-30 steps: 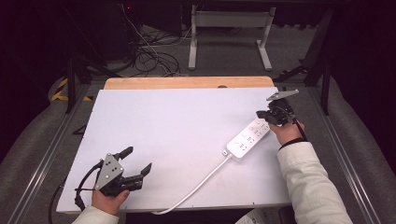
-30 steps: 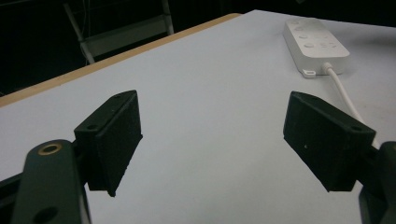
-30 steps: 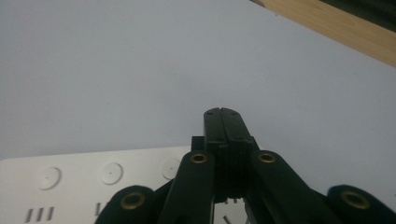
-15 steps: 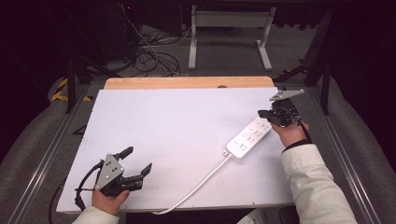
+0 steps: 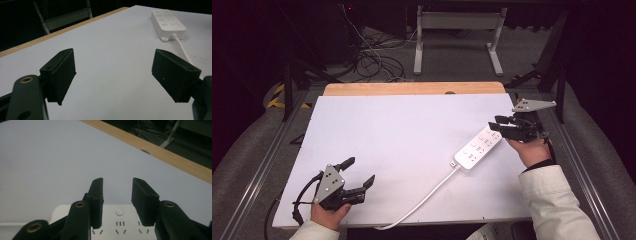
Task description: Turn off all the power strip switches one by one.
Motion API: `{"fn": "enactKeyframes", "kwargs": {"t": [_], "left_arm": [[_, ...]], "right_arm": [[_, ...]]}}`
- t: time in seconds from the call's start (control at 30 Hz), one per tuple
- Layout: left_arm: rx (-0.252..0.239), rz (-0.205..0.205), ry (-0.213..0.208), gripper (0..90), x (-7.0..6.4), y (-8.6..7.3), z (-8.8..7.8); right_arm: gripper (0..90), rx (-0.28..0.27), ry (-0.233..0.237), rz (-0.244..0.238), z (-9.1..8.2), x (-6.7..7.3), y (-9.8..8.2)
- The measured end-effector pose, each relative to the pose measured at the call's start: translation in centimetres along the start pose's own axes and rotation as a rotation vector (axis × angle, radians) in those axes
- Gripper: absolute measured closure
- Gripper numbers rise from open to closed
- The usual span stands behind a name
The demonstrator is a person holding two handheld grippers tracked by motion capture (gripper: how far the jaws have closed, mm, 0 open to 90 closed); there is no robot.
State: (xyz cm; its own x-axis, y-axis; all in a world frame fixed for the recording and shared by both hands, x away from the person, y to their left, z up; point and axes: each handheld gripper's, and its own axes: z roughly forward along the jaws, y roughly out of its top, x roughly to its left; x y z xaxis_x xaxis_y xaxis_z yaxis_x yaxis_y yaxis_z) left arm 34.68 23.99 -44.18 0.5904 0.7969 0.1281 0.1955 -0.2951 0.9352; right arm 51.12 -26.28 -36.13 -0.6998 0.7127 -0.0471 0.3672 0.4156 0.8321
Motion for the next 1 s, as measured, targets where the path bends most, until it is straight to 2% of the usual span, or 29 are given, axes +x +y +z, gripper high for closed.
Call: {"fn": "enactKeyframes", "kwargs": {"t": [0.27,0.5,0.7,1.0], "left_arm": [[0.000,-0.006,0.002,19.9,0.1,0.0,0.0],[0.000,-0.007,0.002,19.8,0.0,0.0,-0.1],[0.000,-0.012,-0.001,19.8,0.0,0.0,-0.1],[0.000,-0.007,0.000,19.8,0.1,0.0,-0.2]], "right_arm": [[37.8,-0.089,0.072,0.004,-2.0,1.9,-1.2],[30.4,-0.143,0.130,-0.010,-2.8,3.5,-3.3],[22.1,-0.182,0.162,-0.023,-2.4,4.7,-5.4],[12.0,-0.191,0.235,-0.003,-0.7,6.1,-8.9]]}}
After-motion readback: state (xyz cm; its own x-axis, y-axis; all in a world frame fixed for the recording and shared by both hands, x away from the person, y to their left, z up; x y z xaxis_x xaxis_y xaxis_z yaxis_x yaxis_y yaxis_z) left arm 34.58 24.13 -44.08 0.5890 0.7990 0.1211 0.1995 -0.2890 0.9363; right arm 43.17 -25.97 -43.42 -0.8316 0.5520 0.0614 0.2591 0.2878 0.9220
